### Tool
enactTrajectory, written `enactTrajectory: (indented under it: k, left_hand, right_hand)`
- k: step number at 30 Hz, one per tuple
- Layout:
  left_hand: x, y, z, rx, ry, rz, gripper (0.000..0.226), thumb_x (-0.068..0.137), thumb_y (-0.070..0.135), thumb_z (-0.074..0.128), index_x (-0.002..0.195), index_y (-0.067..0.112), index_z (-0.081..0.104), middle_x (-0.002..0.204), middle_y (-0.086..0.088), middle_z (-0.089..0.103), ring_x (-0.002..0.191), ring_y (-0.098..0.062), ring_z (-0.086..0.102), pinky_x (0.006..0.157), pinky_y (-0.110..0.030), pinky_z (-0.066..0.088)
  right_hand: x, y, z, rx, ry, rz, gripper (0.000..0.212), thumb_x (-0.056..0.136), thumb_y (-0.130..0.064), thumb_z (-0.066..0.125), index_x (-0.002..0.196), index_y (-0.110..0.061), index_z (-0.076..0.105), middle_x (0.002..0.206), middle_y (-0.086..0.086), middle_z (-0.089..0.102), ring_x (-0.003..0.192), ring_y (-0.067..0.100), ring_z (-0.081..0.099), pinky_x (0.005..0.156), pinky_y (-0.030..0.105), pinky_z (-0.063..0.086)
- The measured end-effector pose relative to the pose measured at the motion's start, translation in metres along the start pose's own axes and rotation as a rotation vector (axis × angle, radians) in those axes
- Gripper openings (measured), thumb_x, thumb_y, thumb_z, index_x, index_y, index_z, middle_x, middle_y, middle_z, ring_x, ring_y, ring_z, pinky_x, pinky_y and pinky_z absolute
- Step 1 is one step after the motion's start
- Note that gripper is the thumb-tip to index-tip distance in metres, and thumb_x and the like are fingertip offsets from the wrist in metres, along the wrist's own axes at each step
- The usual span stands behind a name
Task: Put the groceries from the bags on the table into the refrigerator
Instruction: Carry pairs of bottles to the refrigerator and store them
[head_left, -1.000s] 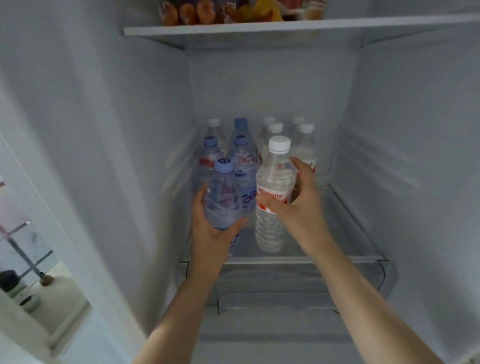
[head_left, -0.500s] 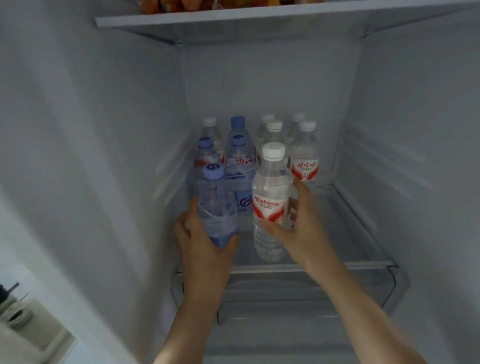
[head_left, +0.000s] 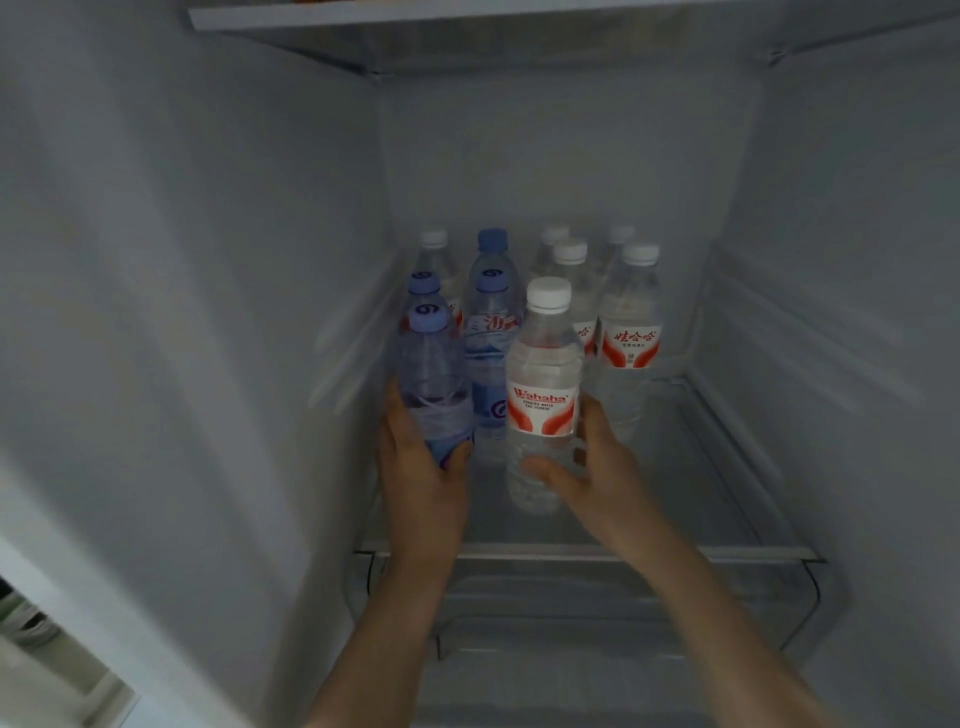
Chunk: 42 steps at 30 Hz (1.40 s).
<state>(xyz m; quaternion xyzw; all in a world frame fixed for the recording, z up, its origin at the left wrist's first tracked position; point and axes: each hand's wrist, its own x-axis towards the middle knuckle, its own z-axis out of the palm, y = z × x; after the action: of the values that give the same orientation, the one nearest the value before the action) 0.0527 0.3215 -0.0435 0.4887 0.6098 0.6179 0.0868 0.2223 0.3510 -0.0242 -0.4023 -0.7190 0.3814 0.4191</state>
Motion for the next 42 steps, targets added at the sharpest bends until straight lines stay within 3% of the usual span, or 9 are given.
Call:
enactTrajectory:
  k: [5,9,14,20,26,31,35,37,42]
  left_hand:
    - [0.012,-0.013,0.005,-0.015,0.031,0.013,0.087,0.081,0.004,0.074,0.152,0.013,0.024,0.146,-0.007,0.042,0.134,-0.02,0.043,0.11,-0.048,0.039]
    - [0.011,-0.016,0.006,-0.027,0.04,0.028,0.088,0.082,0.003,0.073,0.152,0.013,0.022,0.148,-0.006,0.04,0.135,-0.018,0.041,0.113,-0.043,0.036]
    - [0.014,-0.02,0.006,-0.032,0.061,0.035,0.088,0.08,0.002,0.075,0.152,0.012,0.025,0.148,-0.005,0.04,0.135,-0.017,0.041,0.112,-0.038,0.036]
    - [0.012,-0.019,0.004,-0.049,0.053,-0.001,0.087,0.081,0.002,0.074,0.152,0.013,0.025,0.148,-0.005,0.04,0.135,-0.016,0.041,0.111,-0.034,0.035]
    - [0.01,-0.015,0.004,-0.015,0.05,-0.054,0.069,0.083,0.007,0.072,0.143,0.006,0.038,0.137,-0.01,0.05,0.126,-0.022,0.05,0.107,-0.036,0.041]
    - [-0.007,-0.016,-0.012,0.004,-0.021,-0.08,0.042,0.081,0.005,0.068,0.12,0.009,0.055,0.113,-0.008,0.065,0.105,-0.024,0.064,0.088,-0.037,0.054]
    - [-0.044,0.005,-0.03,-0.06,-0.134,-0.109,0.049,0.081,0.0,0.065,0.123,0.021,0.05,0.12,-0.002,0.062,0.11,-0.016,0.059,0.095,-0.033,0.049]
    - [-0.065,0.014,-0.042,-0.061,-0.167,-0.134,0.049,0.086,0.004,0.064,0.131,0.016,0.05,0.123,0.001,0.061,0.109,-0.011,0.059,0.096,-0.033,0.048]
    - [-0.126,0.03,-0.074,-0.101,-0.332,-0.117,0.032,0.089,0.007,0.062,0.111,0.029,0.057,0.101,0.012,0.068,0.094,-0.01,0.066,0.08,-0.029,0.054]
  right_hand:
    - [0.025,0.0,0.014,0.011,-0.072,-0.022,0.069,0.085,-0.022,0.07,0.142,-0.025,0.03,0.127,-0.02,0.05,0.107,-0.016,0.048,0.085,-0.002,0.037]
    - [0.039,-0.001,0.026,0.046,-0.075,-0.032,0.06,0.085,-0.018,0.071,0.13,-0.035,0.036,0.123,-0.02,0.051,0.108,-0.015,0.051,0.091,0.006,0.042]
    - [0.041,0.007,0.034,-0.064,0.022,-0.045,0.076,0.083,-0.03,0.072,0.146,-0.028,0.03,0.128,0.003,0.047,0.117,0.014,0.05,0.101,0.031,0.044]
    - [0.041,0.012,0.033,-0.124,0.019,-0.046,0.069,0.085,-0.03,0.07,0.145,-0.022,0.037,0.122,0.004,0.053,0.108,0.009,0.051,0.082,0.001,0.036]
    - [0.032,0.005,0.034,-0.154,0.02,-0.019,0.044,0.089,-0.024,0.065,0.131,-0.013,0.053,0.118,0.001,0.062,0.102,0.005,0.054,0.077,-0.001,0.035]
    - [-0.005,0.011,0.036,-0.23,0.054,0.089,0.04,0.093,-0.007,0.055,0.133,-0.004,0.051,0.128,0.013,0.059,0.119,0.026,0.055,0.091,0.014,0.036]
    - [-0.046,0.003,0.034,-0.241,0.174,0.06,0.049,0.091,-0.008,0.056,0.138,-0.008,0.044,0.127,0.012,0.057,0.116,0.025,0.055,0.101,0.04,0.044]
    - [-0.074,-0.003,0.034,-0.265,0.199,0.06,0.049,0.092,-0.013,0.056,0.139,-0.013,0.043,0.128,0.006,0.056,0.117,0.021,0.054,0.101,0.038,0.044]
    - [-0.163,-0.013,0.047,-0.283,0.347,-0.017,0.043,0.088,-0.015,0.057,0.13,-0.011,0.051,0.116,0.004,0.061,0.106,0.016,0.06,0.093,0.034,0.049]
